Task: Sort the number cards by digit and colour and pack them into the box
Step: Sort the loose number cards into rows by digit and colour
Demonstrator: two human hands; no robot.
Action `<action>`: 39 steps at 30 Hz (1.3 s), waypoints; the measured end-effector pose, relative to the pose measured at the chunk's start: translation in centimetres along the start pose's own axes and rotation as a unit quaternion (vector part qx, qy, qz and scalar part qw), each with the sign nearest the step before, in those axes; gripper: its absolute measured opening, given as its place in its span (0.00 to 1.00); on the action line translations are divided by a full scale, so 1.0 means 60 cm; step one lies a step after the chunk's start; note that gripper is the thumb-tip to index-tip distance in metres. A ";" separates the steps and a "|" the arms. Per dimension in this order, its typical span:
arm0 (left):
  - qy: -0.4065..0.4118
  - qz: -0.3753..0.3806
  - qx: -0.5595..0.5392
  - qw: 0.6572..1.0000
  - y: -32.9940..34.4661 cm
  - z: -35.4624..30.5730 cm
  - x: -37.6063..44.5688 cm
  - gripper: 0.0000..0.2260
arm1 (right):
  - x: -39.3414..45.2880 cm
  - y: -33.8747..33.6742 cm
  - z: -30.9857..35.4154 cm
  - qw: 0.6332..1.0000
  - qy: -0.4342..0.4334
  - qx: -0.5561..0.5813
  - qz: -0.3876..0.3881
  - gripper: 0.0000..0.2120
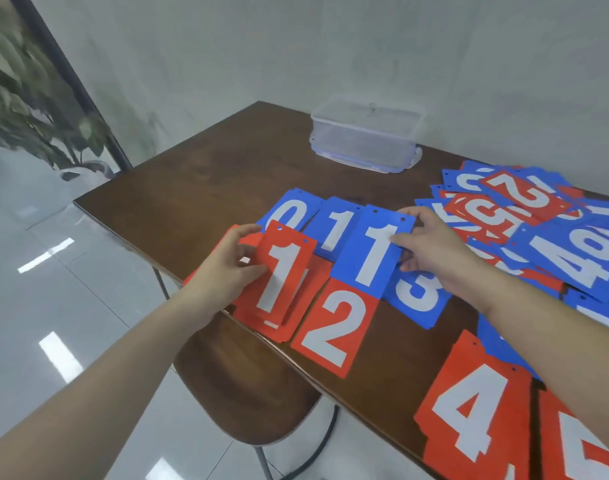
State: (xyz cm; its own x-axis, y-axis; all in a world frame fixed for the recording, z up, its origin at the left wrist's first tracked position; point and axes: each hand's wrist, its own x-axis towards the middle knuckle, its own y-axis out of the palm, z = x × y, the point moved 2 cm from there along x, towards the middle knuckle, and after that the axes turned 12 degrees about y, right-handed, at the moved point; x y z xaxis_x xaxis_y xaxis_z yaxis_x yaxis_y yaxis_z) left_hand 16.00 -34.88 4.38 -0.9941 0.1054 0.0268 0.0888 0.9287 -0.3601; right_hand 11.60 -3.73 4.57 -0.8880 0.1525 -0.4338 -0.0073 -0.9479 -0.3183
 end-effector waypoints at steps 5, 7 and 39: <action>0.033 0.048 0.116 0.992 -0.013 0.019 0.013 0.25 | 0.054 0.039 0.052 1.000 -0.020 -0.014 -0.016 0.14; 0.060 0.068 0.196 0.976 -0.014 0.026 0.015 0.27 | 0.077 0.060 0.068 1.000 -0.024 -0.016 -0.010 0.14; 0.307 0.235 0.301 0.871 0.415 -0.146 0.193 0.17 | -0.037 -0.384 -0.182 0.935 -0.073 -0.185 -0.292 0.05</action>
State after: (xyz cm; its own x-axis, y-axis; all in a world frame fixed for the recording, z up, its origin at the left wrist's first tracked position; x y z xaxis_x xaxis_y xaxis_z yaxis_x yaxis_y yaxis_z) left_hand 7.27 -7.41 3.92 -0.6187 0.7667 0.1716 0.2442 0.3953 -0.8855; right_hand 18.76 20.83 3.67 -0.8355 0.5492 0.0171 -0.3760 -0.5486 -0.7467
